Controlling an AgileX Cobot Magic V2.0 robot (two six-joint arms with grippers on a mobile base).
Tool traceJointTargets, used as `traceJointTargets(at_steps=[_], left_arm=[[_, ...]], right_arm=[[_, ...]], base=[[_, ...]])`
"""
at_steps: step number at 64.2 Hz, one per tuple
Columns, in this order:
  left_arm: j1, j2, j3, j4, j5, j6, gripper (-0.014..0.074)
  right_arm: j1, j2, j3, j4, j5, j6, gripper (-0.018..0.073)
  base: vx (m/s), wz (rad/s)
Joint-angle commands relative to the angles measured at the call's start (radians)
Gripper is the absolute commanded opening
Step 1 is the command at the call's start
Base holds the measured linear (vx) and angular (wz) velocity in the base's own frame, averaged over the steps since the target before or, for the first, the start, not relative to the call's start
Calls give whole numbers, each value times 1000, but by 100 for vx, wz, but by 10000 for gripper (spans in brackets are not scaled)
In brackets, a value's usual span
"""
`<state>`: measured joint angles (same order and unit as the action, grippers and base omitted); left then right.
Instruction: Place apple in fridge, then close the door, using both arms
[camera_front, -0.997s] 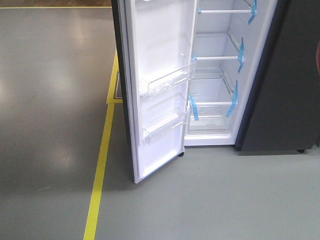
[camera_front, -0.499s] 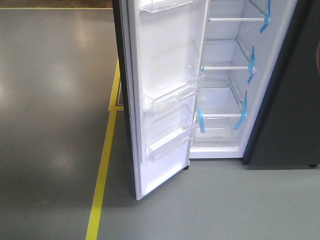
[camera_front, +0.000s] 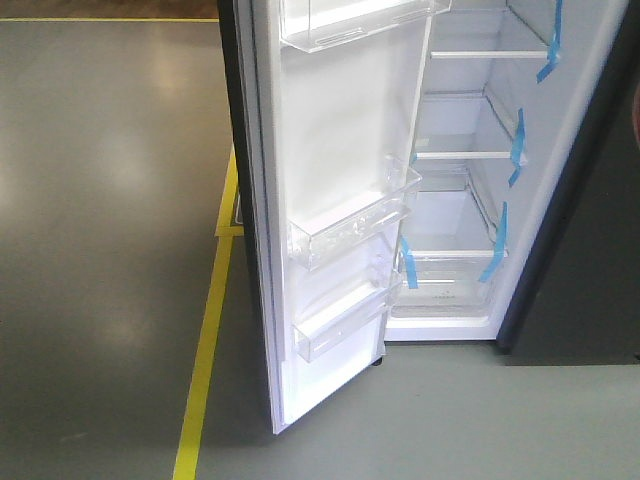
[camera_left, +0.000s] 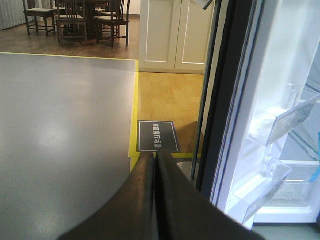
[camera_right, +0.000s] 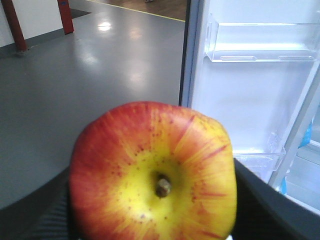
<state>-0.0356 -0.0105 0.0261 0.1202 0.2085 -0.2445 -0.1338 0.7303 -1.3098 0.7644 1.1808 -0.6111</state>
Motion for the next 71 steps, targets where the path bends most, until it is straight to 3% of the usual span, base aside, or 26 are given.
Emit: traceJointTargets(at_steps=[1, 71], left_arm=[[5, -16, 21, 0, -68, -5, -6], [5, -16, 21, 0, -68, -5, -6]], right_arm=[[-4, 2, -19, 45, -74, -11, -4], [-4, 2, -19, 45, -74, -11, -4]], base=[[19, 0], [16, 0]])
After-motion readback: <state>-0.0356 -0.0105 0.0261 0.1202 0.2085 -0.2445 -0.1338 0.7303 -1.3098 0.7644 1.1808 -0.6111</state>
